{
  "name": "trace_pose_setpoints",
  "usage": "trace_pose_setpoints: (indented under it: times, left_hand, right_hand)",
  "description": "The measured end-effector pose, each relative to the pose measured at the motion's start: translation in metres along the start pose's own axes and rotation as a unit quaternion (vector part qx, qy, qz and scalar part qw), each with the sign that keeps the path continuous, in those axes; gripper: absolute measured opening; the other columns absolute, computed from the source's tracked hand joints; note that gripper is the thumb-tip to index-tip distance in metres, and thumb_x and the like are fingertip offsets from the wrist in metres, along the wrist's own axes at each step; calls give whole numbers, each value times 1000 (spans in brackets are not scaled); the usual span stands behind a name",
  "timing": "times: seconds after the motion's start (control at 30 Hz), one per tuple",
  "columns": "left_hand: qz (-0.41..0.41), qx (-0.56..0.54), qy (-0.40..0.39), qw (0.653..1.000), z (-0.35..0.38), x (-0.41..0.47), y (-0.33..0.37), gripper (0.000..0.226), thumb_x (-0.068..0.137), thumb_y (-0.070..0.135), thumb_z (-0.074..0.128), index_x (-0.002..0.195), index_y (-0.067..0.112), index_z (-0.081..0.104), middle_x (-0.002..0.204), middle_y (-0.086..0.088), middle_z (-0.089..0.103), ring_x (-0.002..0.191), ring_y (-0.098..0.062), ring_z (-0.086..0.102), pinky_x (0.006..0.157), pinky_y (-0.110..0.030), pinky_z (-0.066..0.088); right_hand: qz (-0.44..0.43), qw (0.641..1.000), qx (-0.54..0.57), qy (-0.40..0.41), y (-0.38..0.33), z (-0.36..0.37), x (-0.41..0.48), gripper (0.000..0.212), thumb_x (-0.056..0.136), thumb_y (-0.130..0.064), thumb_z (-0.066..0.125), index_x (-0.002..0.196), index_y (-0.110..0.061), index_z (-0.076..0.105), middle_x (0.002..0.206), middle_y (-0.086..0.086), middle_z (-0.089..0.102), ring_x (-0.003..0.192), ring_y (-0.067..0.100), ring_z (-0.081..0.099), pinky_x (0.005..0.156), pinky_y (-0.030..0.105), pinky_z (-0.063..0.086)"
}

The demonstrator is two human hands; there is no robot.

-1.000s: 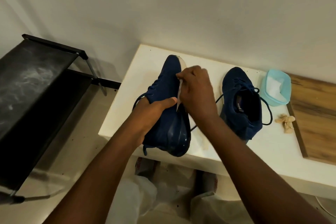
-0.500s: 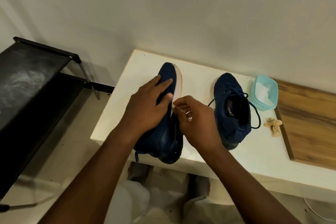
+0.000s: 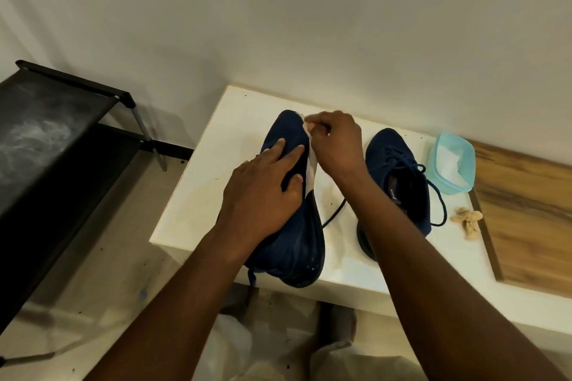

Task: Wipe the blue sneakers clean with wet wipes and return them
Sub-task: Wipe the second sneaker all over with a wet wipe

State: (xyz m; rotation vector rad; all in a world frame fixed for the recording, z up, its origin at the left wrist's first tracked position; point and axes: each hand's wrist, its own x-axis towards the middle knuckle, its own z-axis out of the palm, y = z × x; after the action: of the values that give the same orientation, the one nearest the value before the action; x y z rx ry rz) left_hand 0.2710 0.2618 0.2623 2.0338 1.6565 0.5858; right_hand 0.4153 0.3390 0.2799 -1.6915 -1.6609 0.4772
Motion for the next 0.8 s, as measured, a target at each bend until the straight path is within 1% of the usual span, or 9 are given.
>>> trace_pose_setpoints:
  times: [0.13, 0.23, 0.3, 0.37, 0.47, 0.53, 0.63, 0.7, 0.8]
  left_hand:
    - [-12, -12, -12, 1000, -1, -1, -2, 55, 104, 41, 41, 156, 42, 26, 168, 8, 18, 150, -20, 29, 120, -45, 28]
    - [-10, -7, -6, 1000, 1, 0, 0, 54, 102, 41, 42, 155, 41, 30, 167, 7, 21, 149, -21, 32, 120, -47, 30]
    - [-15, -6, -5, 1000, 4, 1, 0, 54, 102, 41, 43, 155, 41, 32, 166, 7, 23, 148, -22, 33, 119, -48, 31]
    - [-21, -4, -8, 1000, 4, 1, -1, 54, 102, 43, 43, 154, 41, 32, 166, 7, 23, 148, -22, 33, 119, -48, 32]
    - [-32, -4, -15, 999, 3, 2, -3, 53, 103, 44, 43, 155, 40, 31, 167, 9, 20, 150, -21, 31, 120, -48, 30]
    - [-38, -17, -18, 999, 2, 0, -4, 54, 103, 43, 43, 155, 41, 30, 167, 10, 18, 151, -19, 28, 121, -47, 28]
    - [-39, -35, -19, 998, 0, -3, -5, 54, 103, 43, 43, 156, 42, 29, 167, 12, 16, 152, -16, 24, 122, -47, 26]
    - [-37, -33, -19, 999, -1, -3, -5, 54, 103, 43, 43, 156, 42, 29, 167, 11, 17, 151, -18, 25, 122, -48, 26]
    - [-42, -30, -14, 999, 0, -2, -5, 54, 103, 42, 44, 155, 40, 32, 167, 9, 20, 150, -20, 29, 121, -49, 27]
  right_hand:
    - [-13, 998, 50, 43, 9, -4, -47, 18, 95, -12, 60, 103, -17, 76, 99, -3, 65, 89, 3, 62, 80, 12, 48]
    - [-23, 998, 31, 46, 6, 1, -17, 22, 91, -5, 58, 95, -16, 77, 93, -4, 67, 80, -1, 59, 75, 3, 41]
    - [-33, 999, 5, 5, -3, 6, 21, 22, 88, -2, 58, 91, -12, 78, 92, -1, 72, 82, 3, 60, 77, 5, 42]
    - [-46, 996, -38, -67, -13, 13, 58, 21, 86, 1, 59, 89, -8, 78, 95, 4, 75, 91, 13, 65, 81, 17, 47]
    - [-36, 981, -98, -166, -14, 25, 91, 20, 85, 2, 60, 90, -7, 78, 97, 6, 75, 97, 16, 66, 79, 20, 47]
    - [-31, 987, -98, -125, -6, 24, 96, 23, 82, 4, 60, 89, -8, 78, 95, 5, 75, 93, 16, 67, 80, 24, 51]
    - [-14, 1000, 23, 6, -3, -1, 89, 24, 81, 3, 59, 87, -11, 78, 85, -1, 75, 76, 9, 67, 73, 26, 55]
    - [-41, 997, 50, -39, -11, -16, 75, 21, 85, 0, 62, 91, -11, 78, 83, -3, 74, 74, 9, 68, 70, 22, 54]
    - [-77, 985, -77, -136, -19, -10, 48, 20, 88, -1, 63, 94, -11, 79, 93, -1, 73, 87, 10, 65, 79, 19, 47]
